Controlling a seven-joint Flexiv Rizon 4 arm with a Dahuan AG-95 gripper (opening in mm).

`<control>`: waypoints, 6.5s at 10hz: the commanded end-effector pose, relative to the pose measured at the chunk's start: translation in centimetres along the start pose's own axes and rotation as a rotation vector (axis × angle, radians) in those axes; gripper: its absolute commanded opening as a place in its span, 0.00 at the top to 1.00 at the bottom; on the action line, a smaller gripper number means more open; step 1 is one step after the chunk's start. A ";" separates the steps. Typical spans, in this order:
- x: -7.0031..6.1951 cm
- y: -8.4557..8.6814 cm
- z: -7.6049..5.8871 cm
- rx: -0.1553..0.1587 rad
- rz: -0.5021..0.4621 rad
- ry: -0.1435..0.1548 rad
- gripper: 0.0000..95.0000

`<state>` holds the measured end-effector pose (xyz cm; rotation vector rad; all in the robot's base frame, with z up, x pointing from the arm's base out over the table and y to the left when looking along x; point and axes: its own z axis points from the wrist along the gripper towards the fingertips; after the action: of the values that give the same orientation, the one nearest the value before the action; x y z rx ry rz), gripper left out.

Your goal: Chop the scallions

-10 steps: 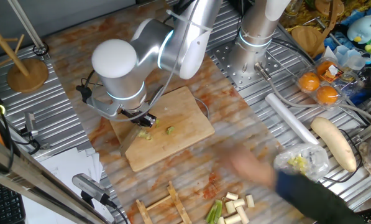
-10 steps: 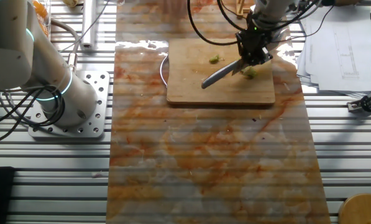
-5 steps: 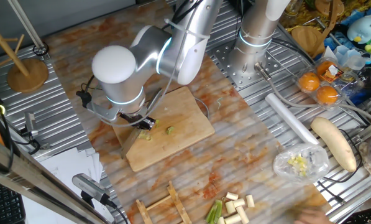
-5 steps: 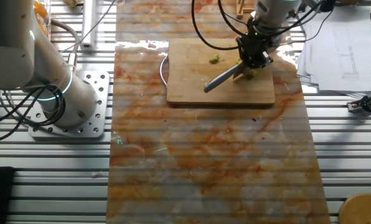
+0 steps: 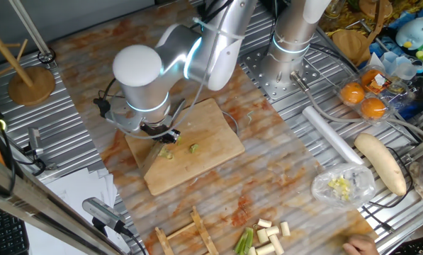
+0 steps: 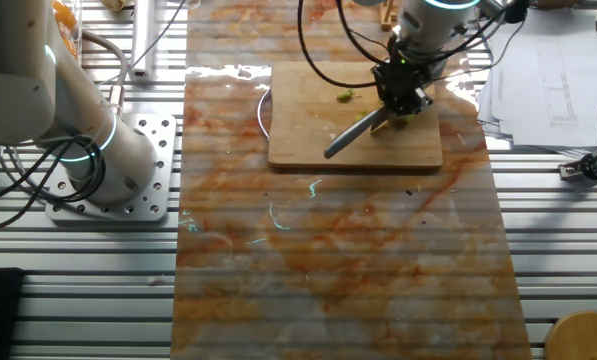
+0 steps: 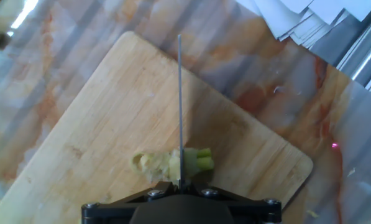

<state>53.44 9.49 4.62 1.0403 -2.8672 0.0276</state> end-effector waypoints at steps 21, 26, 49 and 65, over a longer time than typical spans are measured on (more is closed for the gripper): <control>-2.3 0.1 -1.6 0.022 -0.083 0.036 1.00; -3.0 0.0 2.1 0.052 -0.104 0.030 1.00; -0.3 -0.4 2.2 0.117 -0.151 -0.049 1.00; 0.0 -0.5 -2.3 0.074 -0.170 -0.020 1.00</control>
<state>53.89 9.10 6.75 1.3059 -2.8021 0.1153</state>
